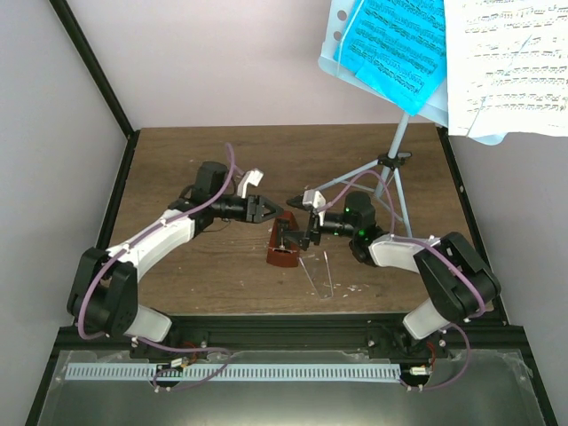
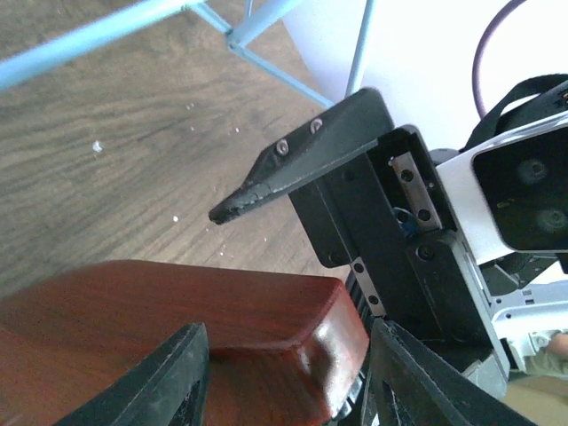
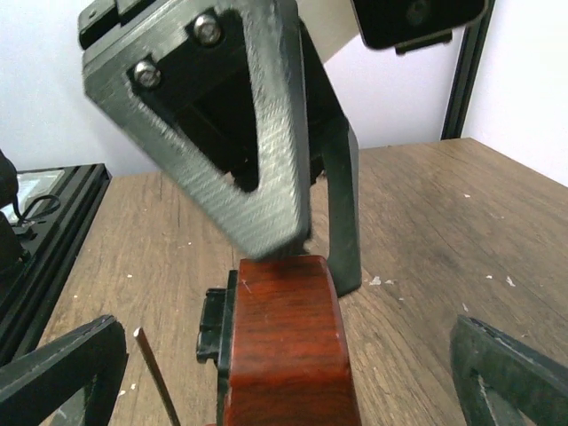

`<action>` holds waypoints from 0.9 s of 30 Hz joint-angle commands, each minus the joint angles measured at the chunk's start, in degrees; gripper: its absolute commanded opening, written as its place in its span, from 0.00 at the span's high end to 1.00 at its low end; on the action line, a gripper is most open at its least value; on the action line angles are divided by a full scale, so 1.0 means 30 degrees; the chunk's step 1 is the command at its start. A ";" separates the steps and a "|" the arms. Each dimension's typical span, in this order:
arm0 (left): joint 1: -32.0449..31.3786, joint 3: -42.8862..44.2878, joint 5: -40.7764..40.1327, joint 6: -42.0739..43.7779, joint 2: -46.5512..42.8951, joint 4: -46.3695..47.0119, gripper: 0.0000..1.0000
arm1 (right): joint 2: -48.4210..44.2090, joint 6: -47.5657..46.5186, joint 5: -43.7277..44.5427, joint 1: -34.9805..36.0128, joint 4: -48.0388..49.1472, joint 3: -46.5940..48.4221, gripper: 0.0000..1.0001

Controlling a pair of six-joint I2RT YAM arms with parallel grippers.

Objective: Pack up the instrument practice props

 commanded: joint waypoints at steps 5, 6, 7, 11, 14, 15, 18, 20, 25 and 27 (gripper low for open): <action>-0.0903 0.0594 -0.0043 0.0842 0.0713 -0.1052 0.53 | 0.0228 -0.1173 0.1420 0.0431 -0.0205 0.0381 0.05; -0.0903 0.0631 -0.0184 0.0926 0.0686 -0.1170 0.54 | 0.0210 -0.1217 0.1481 0.0431 -0.0269 0.0321 0.07; -0.0900 0.0673 -0.0315 0.0999 0.0675 -0.1299 0.55 | 0.0200 -0.1247 0.1532 0.0464 -0.0380 0.0274 0.10; -0.0901 0.0676 -0.0461 0.1028 0.0668 -0.1420 0.55 | -0.0004 -0.1211 0.1730 0.0483 -0.0294 -0.0188 0.15; -0.0889 0.0677 -0.0510 0.1013 0.0669 -0.1450 0.55 | -0.0303 -0.1134 0.1843 0.0482 0.0062 -0.0786 0.09; -0.0902 0.0678 -0.0531 0.1013 0.0669 -0.1451 0.55 | -0.0343 -0.1134 0.1826 0.0474 0.0024 -0.0908 0.08; -0.0903 0.0678 -0.0551 0.1043 0.0642 -0.1494 0.56 | -0.0311 -0.1134 0.1761 0.0460 -0.0106 -0.0939 0.07; -0.0904 0.0692 -0.0578 0.1068 0.0597 -0.1520 0.56 | -0.0303 -0.1120 0.1800 0.0475 -0.0038 -0.0978 0.07; -0.0900 0.0727 -0.0709 0.1187 0.0502 -0.1681 0.56 | -0.0246 -0.1126 0.1825 0.0462 -0.0080 -0.1122 0.06; -0.0891 0.0736 -0.0703 0.1189 0.0481 -0.1713 0.56 | -0.0194 -0.0980 0.1809 0.0460 -0.0024 -0.1152 0.08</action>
